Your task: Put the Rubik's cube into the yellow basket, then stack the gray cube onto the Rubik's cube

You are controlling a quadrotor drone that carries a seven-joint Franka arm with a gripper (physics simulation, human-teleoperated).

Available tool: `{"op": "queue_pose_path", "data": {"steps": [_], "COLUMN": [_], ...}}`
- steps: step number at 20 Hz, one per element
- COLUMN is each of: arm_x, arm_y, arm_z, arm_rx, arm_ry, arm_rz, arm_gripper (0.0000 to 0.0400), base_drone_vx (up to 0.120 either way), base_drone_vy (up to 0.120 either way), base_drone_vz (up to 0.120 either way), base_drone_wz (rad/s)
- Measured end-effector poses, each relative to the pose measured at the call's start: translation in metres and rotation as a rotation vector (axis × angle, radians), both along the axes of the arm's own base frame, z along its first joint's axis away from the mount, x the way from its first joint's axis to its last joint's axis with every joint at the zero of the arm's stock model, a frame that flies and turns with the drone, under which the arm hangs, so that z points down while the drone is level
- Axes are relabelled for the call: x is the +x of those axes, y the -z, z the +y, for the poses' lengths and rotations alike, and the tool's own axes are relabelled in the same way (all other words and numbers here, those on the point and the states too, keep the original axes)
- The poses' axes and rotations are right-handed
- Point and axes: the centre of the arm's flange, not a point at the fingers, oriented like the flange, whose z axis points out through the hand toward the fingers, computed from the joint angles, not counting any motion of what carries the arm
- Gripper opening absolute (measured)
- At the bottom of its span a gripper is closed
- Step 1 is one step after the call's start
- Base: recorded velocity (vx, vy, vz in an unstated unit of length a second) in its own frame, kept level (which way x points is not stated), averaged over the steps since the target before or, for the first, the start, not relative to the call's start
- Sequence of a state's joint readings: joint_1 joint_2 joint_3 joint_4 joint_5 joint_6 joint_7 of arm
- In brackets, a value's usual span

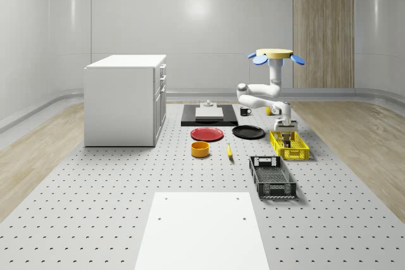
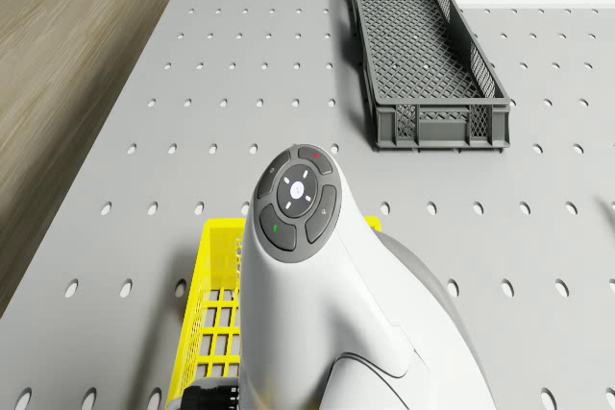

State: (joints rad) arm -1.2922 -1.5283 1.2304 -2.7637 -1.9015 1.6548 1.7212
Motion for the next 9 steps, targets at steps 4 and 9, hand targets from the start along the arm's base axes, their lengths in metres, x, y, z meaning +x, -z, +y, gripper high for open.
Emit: {"op": "queue_pose_path", "data": {"steps": [4,9], "arm_x": [0.0,0.0], "arm_y": [0.004,0.013], "arm_z": [0.0,-0.001], "arm_rx": [0.0,0.0], "arm_ry": [0.0,0.0], "arm_rz": [0.0,0.0], "arm_gripper": [0.0364,0.0388], "base_drone_vx": [0.0,0.0], "base_drone_vy": [0.0,0.0], "base_drone_vz": [0.0,0.0], "base_drone_wz": [0.0,0.0]}}
